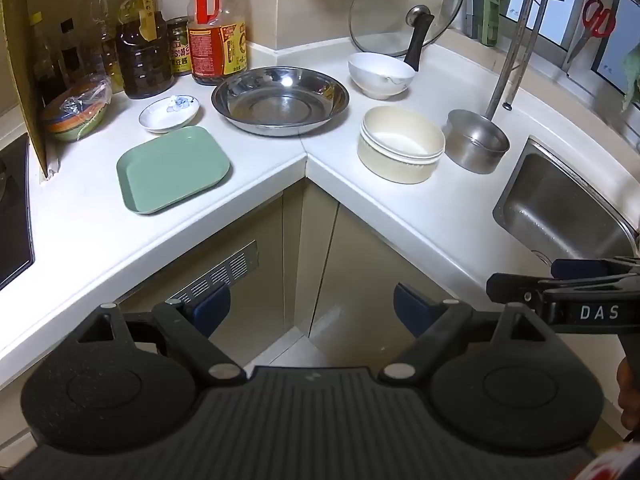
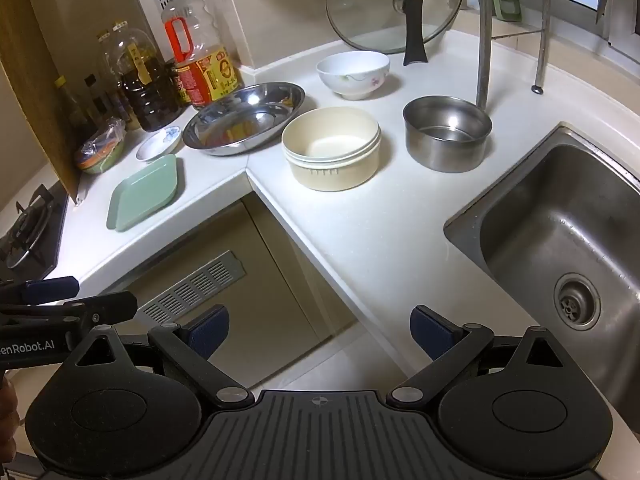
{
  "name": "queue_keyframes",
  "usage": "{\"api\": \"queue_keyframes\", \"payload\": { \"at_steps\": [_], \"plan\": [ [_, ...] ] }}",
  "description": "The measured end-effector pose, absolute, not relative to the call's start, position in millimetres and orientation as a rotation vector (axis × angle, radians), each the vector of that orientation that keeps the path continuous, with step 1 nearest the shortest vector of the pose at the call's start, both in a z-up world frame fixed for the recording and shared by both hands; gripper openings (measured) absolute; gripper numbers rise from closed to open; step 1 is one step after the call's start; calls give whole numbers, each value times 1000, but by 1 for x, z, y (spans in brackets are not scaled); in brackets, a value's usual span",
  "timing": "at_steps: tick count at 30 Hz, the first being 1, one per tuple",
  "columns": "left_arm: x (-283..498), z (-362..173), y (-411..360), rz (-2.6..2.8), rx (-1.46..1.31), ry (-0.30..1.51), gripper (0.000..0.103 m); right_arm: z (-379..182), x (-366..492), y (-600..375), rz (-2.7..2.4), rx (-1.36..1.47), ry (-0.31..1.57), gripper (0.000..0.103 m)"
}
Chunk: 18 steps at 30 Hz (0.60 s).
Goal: Organize plates and bowls
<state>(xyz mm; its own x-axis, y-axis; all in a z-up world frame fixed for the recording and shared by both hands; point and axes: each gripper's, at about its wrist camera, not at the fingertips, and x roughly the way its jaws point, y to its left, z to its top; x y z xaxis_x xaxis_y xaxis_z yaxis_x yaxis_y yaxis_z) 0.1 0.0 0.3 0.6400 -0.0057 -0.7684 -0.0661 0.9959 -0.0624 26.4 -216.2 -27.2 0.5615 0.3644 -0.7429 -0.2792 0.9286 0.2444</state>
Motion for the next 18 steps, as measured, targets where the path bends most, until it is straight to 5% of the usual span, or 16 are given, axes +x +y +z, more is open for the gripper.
{"api": "queue_keyframes", "payload": {
  "at_steps": [18],
  "plan": [
    [-1,-4,6,42,-87,875,88,-27,27,-213,379,99,899,97]
  ]
}}
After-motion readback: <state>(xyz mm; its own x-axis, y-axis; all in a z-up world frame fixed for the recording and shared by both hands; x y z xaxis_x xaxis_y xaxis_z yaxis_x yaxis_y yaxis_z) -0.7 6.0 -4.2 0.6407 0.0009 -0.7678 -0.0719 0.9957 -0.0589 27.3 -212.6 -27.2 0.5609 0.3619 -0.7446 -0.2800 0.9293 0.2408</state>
